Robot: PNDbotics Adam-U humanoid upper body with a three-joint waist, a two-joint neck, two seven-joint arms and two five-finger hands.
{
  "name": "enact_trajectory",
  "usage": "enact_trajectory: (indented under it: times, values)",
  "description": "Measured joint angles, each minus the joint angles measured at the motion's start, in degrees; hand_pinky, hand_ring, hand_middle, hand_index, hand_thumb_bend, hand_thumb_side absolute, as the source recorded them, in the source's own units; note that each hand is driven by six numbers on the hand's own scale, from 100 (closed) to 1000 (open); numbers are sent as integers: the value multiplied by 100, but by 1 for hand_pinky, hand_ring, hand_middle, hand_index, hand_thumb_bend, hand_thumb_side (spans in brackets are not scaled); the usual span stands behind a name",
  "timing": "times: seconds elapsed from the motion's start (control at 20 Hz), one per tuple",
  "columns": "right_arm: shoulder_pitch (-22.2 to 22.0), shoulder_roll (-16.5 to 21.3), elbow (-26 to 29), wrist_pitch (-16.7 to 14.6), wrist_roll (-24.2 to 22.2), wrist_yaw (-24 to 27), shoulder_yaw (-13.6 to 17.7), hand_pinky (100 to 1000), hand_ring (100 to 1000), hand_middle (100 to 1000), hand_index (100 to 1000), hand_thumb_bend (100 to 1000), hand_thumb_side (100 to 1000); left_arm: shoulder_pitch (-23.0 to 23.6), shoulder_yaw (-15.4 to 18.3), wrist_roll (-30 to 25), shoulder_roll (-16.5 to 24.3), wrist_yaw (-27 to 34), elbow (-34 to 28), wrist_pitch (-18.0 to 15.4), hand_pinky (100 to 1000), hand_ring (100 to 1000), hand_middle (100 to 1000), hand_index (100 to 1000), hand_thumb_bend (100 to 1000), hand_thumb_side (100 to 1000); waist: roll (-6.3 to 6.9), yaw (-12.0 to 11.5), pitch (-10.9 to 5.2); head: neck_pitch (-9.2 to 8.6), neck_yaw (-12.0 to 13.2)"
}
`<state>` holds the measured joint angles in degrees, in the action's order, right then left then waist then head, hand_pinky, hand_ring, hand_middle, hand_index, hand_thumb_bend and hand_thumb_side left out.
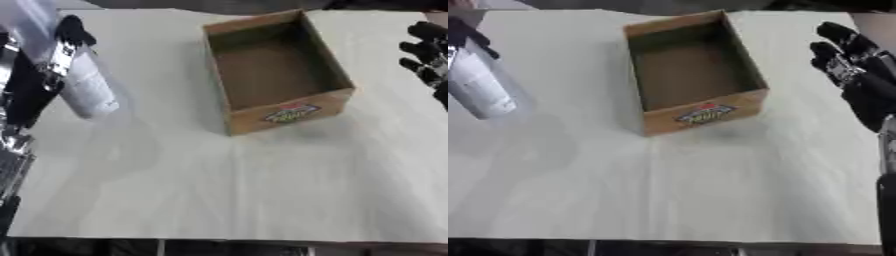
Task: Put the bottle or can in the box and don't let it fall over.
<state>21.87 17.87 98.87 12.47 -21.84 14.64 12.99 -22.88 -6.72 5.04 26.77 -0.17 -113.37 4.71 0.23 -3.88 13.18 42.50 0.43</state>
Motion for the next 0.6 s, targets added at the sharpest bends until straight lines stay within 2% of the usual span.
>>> enact_trajectory:
  times: [0.3,0.5,0.6]
  values:
    - [19,-50,19,27,10,0,-21,1000,1000,1000,931,302,336,-892,-150,-30,-7,-232,22,118,745,376,100,106,100,671,0,85,0,-53,27]
    - [44,-100,33,58,9,1,-40,1000,1000,1000,931,301,337,-1391,-264,-103,-78,-391,293,138,803,378,100,107,100,672,-1,156,0,-129,75]
    - [78,-113,36,74,12,3,-54,1000,1000,1000,931,301,337,-1584,-315,-133,-157,-484,487,146,899,380,100,108,100,672,-3,179,0,-170,100]
